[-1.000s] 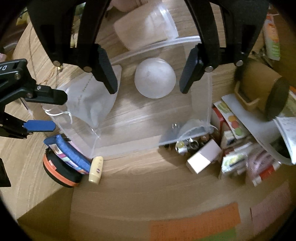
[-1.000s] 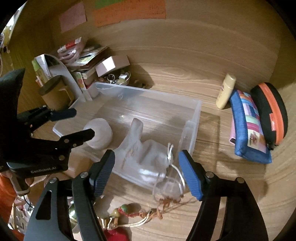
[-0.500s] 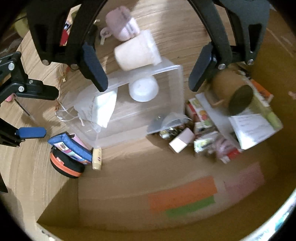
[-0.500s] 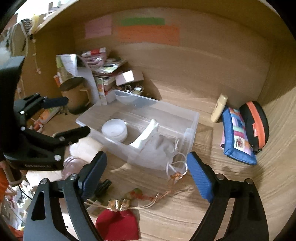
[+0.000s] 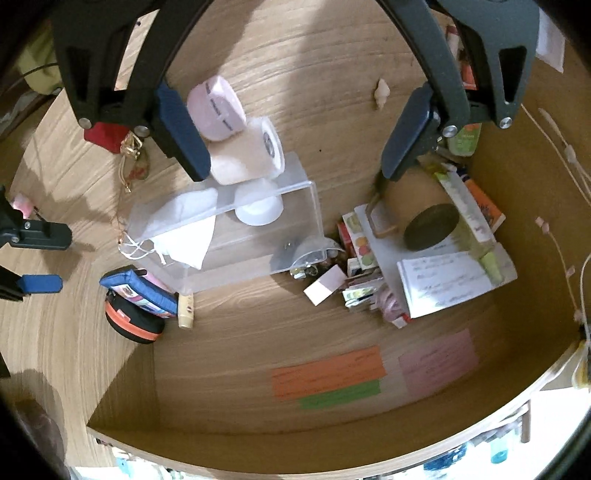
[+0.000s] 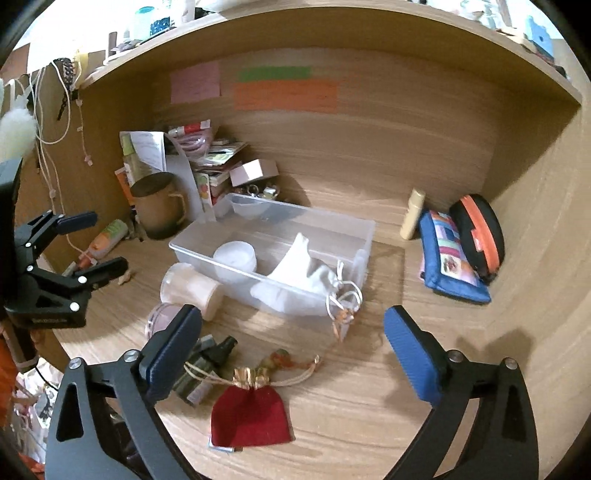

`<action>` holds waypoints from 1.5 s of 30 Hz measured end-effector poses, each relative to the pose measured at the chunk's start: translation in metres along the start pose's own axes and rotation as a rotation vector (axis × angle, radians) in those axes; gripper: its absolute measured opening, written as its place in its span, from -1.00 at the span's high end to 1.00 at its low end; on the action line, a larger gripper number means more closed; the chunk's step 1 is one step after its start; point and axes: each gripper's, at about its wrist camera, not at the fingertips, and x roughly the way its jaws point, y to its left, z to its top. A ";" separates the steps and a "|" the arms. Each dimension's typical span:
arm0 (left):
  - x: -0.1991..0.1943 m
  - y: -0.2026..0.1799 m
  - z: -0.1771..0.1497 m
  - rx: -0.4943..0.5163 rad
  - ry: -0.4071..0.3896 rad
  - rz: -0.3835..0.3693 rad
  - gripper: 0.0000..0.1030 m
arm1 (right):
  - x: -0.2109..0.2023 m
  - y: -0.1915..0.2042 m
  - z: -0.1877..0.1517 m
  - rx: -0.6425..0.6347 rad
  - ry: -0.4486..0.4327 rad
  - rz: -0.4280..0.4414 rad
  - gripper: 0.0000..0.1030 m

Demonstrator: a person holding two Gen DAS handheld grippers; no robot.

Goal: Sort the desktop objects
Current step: 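Move the left gripper over the small seashell on the desk, then grasp the seashell with the left gripper while the right grasps the gold-tied ornament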

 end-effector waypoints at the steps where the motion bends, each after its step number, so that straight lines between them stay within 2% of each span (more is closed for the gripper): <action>1: -0.002 0.003 -0.002 -0.005 -0.002 0.005 -0.84 | -0.002 0.000 -0.002 0.003 -0.003 -0.004 -0.92; 5: -0.006 0.027 -0.009 -0.063 -0.013 0.024 -0.84 | -0.003 0.002 -0.013 0.016 -0.004 -0.016 -0.93; 9: -0.001 0.053 -0.019 -0.128 0.010 0.044 -0.84 | 0.001 0.005 -0.022 0.021 0.003 -0.035 -0.93; 12: 0.009 0.071 -0.031 -0.173 0.054 0.051 -0.84 | 0.005 0.005 -0.026 0.032 0.012 -0.036 -0.93; 17: 0.032 0.083 -0.058 -0.180 0.128 0.083 -0.84 | 0.014 0.002 -0.034 0.054 0.034 -0.050 -0.93; 25: 0.065 0.095 -0.091 -0.218 0.228 0.064 -0.84 | 0.038 -0.008 -0.055 0.087 0.116 -0.048 -0.93; 27: 0.069 0.094 -0.093 -0.209 0.236 0.065 -0.73 | 0.045 -0.011 -0.060 0.099 0.139 -0.036 -0.93; 29: 0.075 0.093 -0.094 -0.199 0.253 0.060 -0.40 | 0.050 -0.015 -0.066 0.113 0.158 -0.023 -0.93; 31: 0.081 0.094 -0.093 -0.198 0.266 0.050 -0.29 | 0.055 -0.020 -0.070 0.124 0.173 -0.016 -0.93; 35: 0.089 0.099 -0.095 -0.196 0.293 0.055 0.07 | 0.063 -0.028 -0.078 0.146 0.196 -0.010 -0.93; 43: 0.096 0.105 -0.093 -0.233 0.291 0.051 0.50 | 0.082 -0.034 -0.075 0.150 0.216 -0.017 -0.82; 45: 0.097 0.104 -0.092 -0.229 0.288 0.045 0.60 | 0.087 -0.032 -0.072 0.143 0.224 0.006 -0.64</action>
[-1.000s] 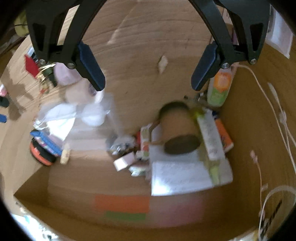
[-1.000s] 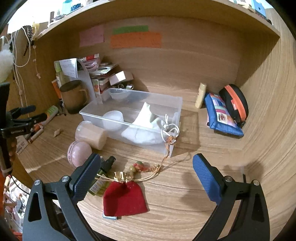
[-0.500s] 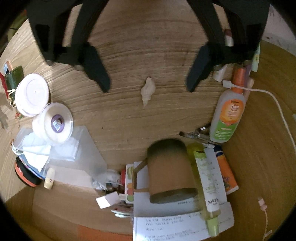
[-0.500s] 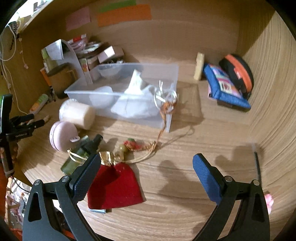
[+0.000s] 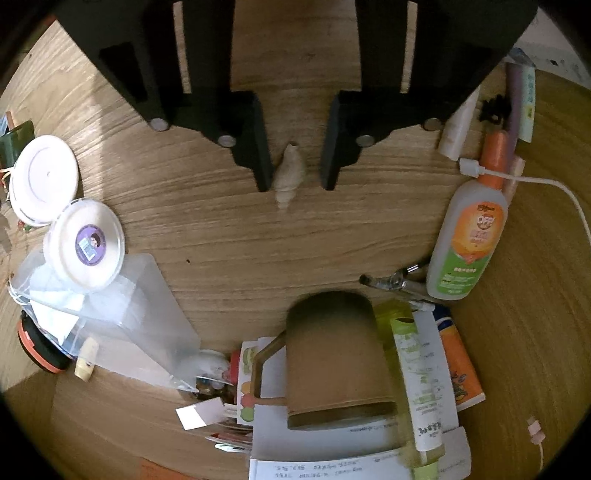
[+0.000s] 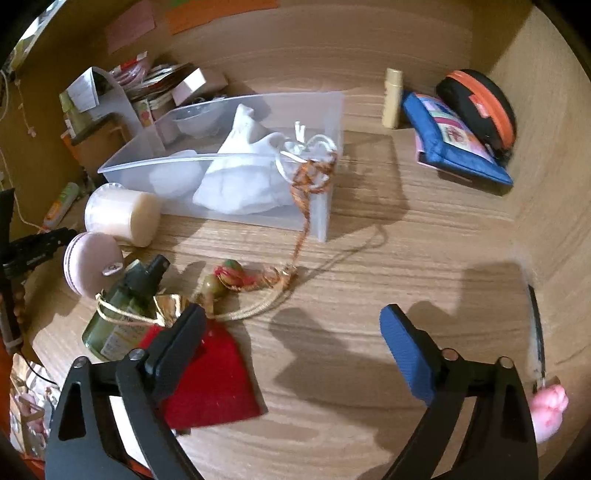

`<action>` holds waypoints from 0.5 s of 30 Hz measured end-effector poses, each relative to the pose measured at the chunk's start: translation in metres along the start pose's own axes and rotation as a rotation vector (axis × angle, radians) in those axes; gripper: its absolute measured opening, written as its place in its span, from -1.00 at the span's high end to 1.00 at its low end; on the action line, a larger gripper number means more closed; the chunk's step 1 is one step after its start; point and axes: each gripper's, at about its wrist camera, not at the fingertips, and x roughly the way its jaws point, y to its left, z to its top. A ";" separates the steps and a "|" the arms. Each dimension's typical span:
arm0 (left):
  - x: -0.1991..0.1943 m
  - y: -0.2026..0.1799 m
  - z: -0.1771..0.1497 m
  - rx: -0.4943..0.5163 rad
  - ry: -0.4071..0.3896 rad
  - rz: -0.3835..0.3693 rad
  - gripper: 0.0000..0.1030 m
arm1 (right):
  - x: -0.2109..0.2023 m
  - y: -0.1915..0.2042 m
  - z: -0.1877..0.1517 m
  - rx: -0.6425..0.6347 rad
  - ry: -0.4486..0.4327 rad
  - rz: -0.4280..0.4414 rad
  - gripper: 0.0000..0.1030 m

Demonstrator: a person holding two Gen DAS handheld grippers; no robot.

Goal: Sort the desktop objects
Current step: 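Grasp the seashell with the left gripper while the right grasps the gold-tied ornament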

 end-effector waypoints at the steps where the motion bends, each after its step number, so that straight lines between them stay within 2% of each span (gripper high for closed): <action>1: 0.001 -0.001 0.000 0.003 -0.001 0.000 0.64 | 0.002 0.003 0.002 -0.006 0.004 0.014 -0.60; 4: 0.002 -0.004 0.000 0.018 -0.011 0.009 0.64 | 0.006 0.011 0.006 -0.025 0.003 0.049 -0.49; 9: 0.002 -0.004 0.001 0.022 -0.014 0.012 0.65 | 0.021 0.024 0.012 -0.060 0.032 0.078 -0.04; 11: 0.003 -0.004 0.001 0.018 -0.015 0.010 0.65 | 0.026 0.027 0.013 -0.071 0.042 0.074 0.07; 15: -0.001 -0.003 0.000 0.012 -0.032 0.010 0.65 | 0.038 0.029 0.019 -0.063 0.065 0.077 0.14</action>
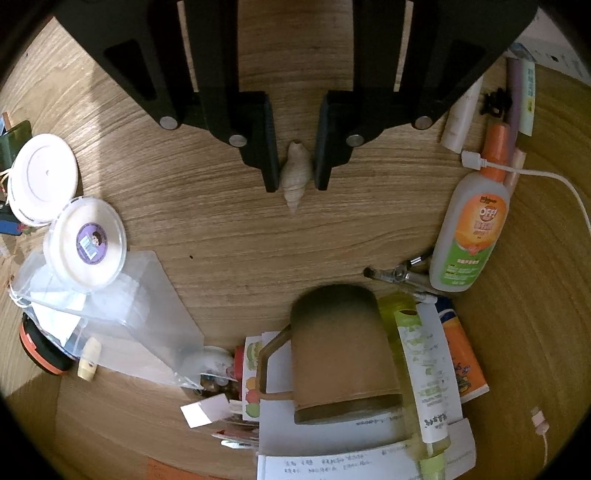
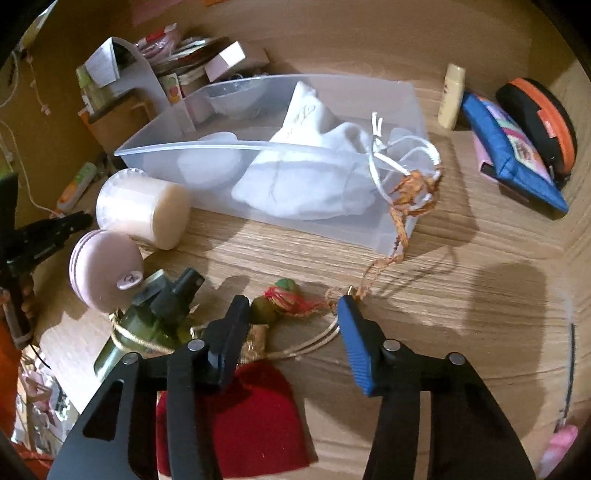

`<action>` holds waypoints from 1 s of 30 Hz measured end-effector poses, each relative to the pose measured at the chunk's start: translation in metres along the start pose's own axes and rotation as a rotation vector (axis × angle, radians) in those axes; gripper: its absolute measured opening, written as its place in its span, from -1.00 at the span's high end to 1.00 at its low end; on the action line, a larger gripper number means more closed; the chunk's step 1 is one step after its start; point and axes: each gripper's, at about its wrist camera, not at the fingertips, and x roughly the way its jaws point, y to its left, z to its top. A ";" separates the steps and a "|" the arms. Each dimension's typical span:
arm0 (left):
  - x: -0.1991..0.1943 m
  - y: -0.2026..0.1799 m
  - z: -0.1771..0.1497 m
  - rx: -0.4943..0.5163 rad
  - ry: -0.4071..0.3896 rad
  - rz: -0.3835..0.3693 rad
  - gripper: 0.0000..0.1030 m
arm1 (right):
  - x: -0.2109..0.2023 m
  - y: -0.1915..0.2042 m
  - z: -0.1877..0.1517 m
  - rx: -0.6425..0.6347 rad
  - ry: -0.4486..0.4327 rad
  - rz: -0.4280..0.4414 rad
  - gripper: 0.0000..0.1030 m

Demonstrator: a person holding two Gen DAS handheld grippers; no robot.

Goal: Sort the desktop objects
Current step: 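Grasp the seashell with the left gripper while the right grasps the gold-tied ornament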

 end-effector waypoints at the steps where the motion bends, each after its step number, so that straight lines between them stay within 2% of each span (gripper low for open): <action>1: -0.001 0.000 0.000 0.001 -0.006 0.000 0.65 | 0.001 0.001 0.001 -0.007 0.000 -0.004 0.16; 7: -0.006 -0.002 0.000 0.007 -0.035 0.006 0.65 | 0.008 0.013 0.006 -0.074 0.008 -0.048 0.22; 16: -0.023 -0.002 -0.003 -0.018 -0.072 -0.018 0.65 | 0.019 0.024 0.019 -0.098 0.021 -0.039 0.23; 18: -0.029 -0.002 -0.004 -0.023 -0.080 -0.025 0.65 | 0.021 0.028 0.020 -0.122 0.022 -0.052 0.43; 22: -0.037 -0.005 -0.007 -0.019 -0.088 -0.038 0.65 | 0.020 0.032 0.017 -0.133 0.012 -0.053 0.53; 23: -0.040 -0.007 -0.007 -0.015 -0.090 -0.041 0.65 | 0.019 0.031 0.017 -0.130 0.010 -0.052 0.65; 30: -0.048 -0.020 -0.004 -0.005 -0.104 -0.061 0.65 | 0.006 0.018 0.011 -0.074 -0.006 -0.001 0.65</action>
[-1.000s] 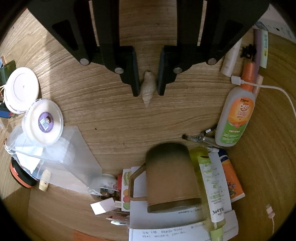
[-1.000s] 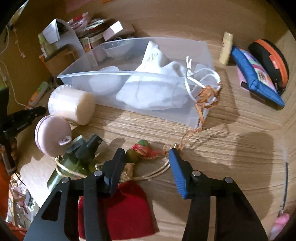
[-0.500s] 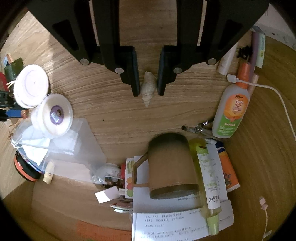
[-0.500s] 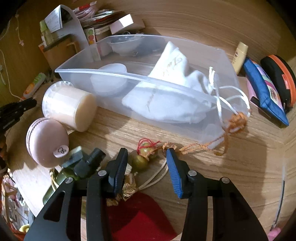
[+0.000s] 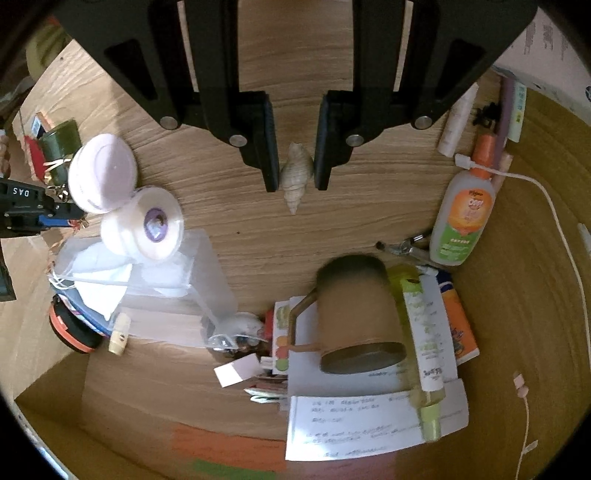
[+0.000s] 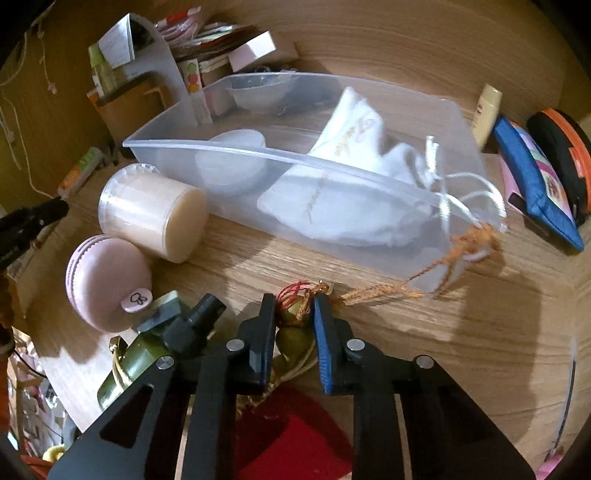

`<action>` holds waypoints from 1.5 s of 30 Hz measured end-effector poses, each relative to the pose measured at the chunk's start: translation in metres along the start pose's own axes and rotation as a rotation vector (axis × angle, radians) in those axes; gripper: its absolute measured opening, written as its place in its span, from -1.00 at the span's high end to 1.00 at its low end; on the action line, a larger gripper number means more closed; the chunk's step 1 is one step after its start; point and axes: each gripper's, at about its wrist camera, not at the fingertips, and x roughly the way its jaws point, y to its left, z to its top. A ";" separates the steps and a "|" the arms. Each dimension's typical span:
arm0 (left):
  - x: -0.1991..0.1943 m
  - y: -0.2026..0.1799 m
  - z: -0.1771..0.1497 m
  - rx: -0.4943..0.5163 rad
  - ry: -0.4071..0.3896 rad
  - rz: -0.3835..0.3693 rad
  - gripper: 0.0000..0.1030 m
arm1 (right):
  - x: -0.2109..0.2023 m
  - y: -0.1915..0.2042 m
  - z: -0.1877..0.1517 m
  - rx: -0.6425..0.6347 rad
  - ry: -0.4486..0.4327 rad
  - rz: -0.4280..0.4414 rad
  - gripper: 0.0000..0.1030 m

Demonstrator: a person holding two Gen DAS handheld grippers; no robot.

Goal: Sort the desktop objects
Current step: 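Grasp the seashell with the left gripper while the right grasps the gold-tied ornament, then carry the seashell and ornament over the clear box and release both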

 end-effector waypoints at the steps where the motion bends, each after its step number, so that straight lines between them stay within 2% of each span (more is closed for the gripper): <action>1: -0.001 -0.002 0.001 0.001 -0.004 -0.005 0.65 | -0.005 -0.002 -0.001 0.007 -0.009 0.005 0.65; 13: -0.004 -0.042 0.027 0.060 -0.034 -0.043 0.65 | -0.067 -0.033 -0.010 0.061 -0.137 -0.029 0.65; 22: 0.000 -0.067 0.047 0.081 -0.043 -0.064 0.65 | -0.080 -0.046 -0.009 0.082 -0.179 -0.029 0.65; 35: -0.005 -0.080 0.074 0.061 -0.078 -0.108 0.65 | -0.092 -0.049 0.014 0.071 -0.254 -0.019 0.65; 45: -0.001 -0.089 0.094 0.066 -0.099 -0.147 0.65 | -0.098 -0.053 0.047 0.072 -0.294 0.011 0.65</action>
